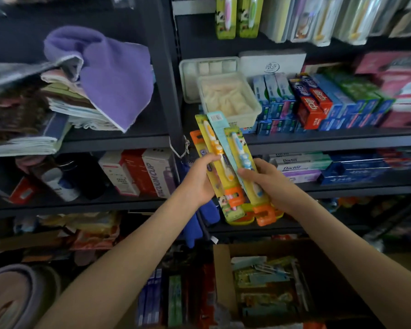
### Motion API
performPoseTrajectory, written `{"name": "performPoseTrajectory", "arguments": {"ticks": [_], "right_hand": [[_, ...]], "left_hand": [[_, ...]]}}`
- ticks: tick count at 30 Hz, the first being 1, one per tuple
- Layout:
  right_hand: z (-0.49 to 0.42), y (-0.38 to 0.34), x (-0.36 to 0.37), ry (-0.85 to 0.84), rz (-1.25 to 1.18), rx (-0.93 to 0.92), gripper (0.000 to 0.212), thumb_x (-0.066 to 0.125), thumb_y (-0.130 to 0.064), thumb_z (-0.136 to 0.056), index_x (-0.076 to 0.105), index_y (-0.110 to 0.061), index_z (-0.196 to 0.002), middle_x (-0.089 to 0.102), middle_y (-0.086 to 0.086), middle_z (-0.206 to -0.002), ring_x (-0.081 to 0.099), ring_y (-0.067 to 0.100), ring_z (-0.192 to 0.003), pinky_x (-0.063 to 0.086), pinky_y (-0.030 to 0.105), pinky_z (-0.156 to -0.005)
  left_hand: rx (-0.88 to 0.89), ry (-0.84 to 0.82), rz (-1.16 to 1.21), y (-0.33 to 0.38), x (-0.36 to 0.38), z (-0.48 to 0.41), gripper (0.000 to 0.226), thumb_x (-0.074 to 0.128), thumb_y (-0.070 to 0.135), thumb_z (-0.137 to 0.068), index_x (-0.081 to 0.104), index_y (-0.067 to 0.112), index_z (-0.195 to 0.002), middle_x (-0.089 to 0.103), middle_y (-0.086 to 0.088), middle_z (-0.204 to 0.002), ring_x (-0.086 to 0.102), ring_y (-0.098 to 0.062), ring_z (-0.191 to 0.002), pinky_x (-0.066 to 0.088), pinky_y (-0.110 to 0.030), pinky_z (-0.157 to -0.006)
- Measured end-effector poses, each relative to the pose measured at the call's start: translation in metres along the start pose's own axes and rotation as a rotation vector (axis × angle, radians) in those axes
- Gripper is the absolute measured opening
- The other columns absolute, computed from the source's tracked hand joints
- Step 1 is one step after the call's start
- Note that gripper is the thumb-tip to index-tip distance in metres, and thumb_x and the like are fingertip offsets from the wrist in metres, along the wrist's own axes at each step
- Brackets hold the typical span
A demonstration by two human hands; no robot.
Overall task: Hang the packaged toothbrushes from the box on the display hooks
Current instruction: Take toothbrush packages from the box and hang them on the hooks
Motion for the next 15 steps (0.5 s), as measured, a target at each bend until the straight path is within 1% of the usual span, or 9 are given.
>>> {"name": "performPoseTrajectory", "arguments": {"ticks": [1, 2, 4, 6, 8, 10, 12, 13, 15], "right_hand": [[0.000, -0.001, -0.001, -0.008, 0.005, 0.013, 0.025, 0.063, -0.024, -0.091, 0.058, -0.019, -0.115, 0.072, 0.001, -0.099, 0.071, 0.016, -0.084, 0.056, 0.029, -0.066], [0.000, -0.003, -0.004, -0.013, 0.011, 0.018, 0.024, 0.063, -0.024, -0.091, 0.058, -0.019, -0.114, 0.072, 0.002, -0.099, 0.071, 0.017, -0.084, 0.057, 0.031, -0.066], [-0.001, -0.008, -0.009, 0.002, 0.033, 0.011, 0.025, 0.063, -0.024, -0.091, 0.057, -0.016, -0.114, 0.072, 0.005, -0.102, 0.071, 0.021, -0.087, 0.059, 0.038, -0.072], [-0.003, -0.013, -0.011, 0.017, 0.080, -0.005, 0.032, 0.066, -0.025, -0.090, 0.054, -0.016, -0.119, 0.071, 0.008, -0.105, 0.071, 0.024, -0.090, 0.058, 0.044, -0.078], [-0.004, -0.020, -0.012, 0.027, 0.146, -0.035, 0.030, 0.066, -0.025, -0.090, 0.052, -0.022, -0.116, 0.070, 0.005, -0.106, 0.071, 0.021, -0.089, 0.059, 0.042, -0.077], [-0.005, -0.023, -0.017, 0.042, 0.175, -0.040, 0.029, 0.067, -0.024, -0.089, 0.051, -0.026, -0.114, 0.068, 0.003, -0.108, 0.070, 0.020, -0.090, 0.058, 0.043, -0.079], [-0.006, -0.028, -0.026, 0.059, 0.168, -0.050, 0.039, 0.069, -0.023, -0.088, 0.046, -0.026, -0.120, 0.064, 0.002, -0.112, 0.069, 0.021, -0.092, 0.058, 0.046, -0.080], [-0.006, -0.032, -0.031, 0.080, 0.147, -0.071, 0.048, 0.070, -0.020, -0.087, 0.040, -0.027, -0.123, 0.061, 0.002, -0.113, 0.069, 0.022, -0.091, 0.058, 0.046, -0.078], [-0.004, -0.047, -0.043, 0.131, 0.117, -0.146, 0.058, 0.070, -0.015, -0.086, 0.030, -0.032, -0.123, 0.057, 0.005, -0.108, 0.068, 0.022, -0.086, 0.058, 0.041, -0.070]], "left_hand": [[-0.003, 0.002, -0.001, -0.001, 0.003, -0.001, 0.036, 0.048, 0.018, -0.095, 0.060, 0.009, -0.127, 0.063, -0.019, -0.124, 0.062, -0.033, -0.103, 0.048, -0.049, -0.097], [-0.005, 0.007, -0.012, -0.001, 0.005, -0.002, 0.033, 0.048, 0.018, -0.095, 0.062, 0.010, -0.123, 0.066, -0.018, -0.119, 0.063, -0.032, -0.099, 0.050, -0.048, -0.093], [-0.001, -0.011, -0.048, 0.000, 0.015, -0.002, 0.027, 0.051, 0.020, -0.096, 0.064, 0.013, -0.119, 0.070, -0.014, -0.109, 0.067, -0.030, -0.090, 0.054, -0.044, -0.079], [0.028, -0.005, -0.115, 0.003, 0.022, -0.007, 0.027, 0.059, 0.018, -0.094, 0.065, 0.014, -0.120, 0.071, -0.013, -0.107, 0.069, -0.030, -0.089, 0.057, -0.044, -0.072], [0.074, 0.030, -0.177, 0.008, 0.025, -0.012, 0.028, 0.066, 0.013, -0.090, 0.066, 0.012, -0.118, 0.072, -0.012, -0.101, 0.070, -0.030, -0.088, 0.058, -0.045, -0.069], [0.085, 0.041, -0.178, 0.008, 0.030, -0.015, 0.024, 0.067, 0.011, -0.089, 0.068, 0.012, -0.113, 0.073, -0.012, -0.098, 0.071, -0.029, -0.084, 0.059, -0.044, -0.065], [0.077, 0.034, -0.149, 0.007, 0.035, -0.018, 0.017, 0.066, 0.009, -0.090, 0.069, 0.013, -0.105, 0.074, -0.010, -0.090, 0.072, -0.026, -0.075, 0.059, -0.042, -0.058], [0.074, 0.035, -0.142, 0.008, 0.037, -0.018, 0.015, 0.066, 0.008, -0.090, 0.069, 0.013, -0.104, 0.074, -0.010, -0.089, 0.072, -0.026, -0.072, 0.059, -0.041, -0.056], [0.080, 0.040, -0.147, 0.012, 0.039, -0.019, 0.020, 0.065, 0.007, -0.090, 0.067, 0.010, -0.110, 0.073, -0.013, -0.097, 0.071, -0.026, -0.074, 0.059, -0.041, -0.058]]}}
Point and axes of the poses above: each hand's wrist, its own z-axis away from the middle knuckle, its own x-axis out of the palm, y = z × x, the point moved 10 cm from there along -z, towards the middle knuckle
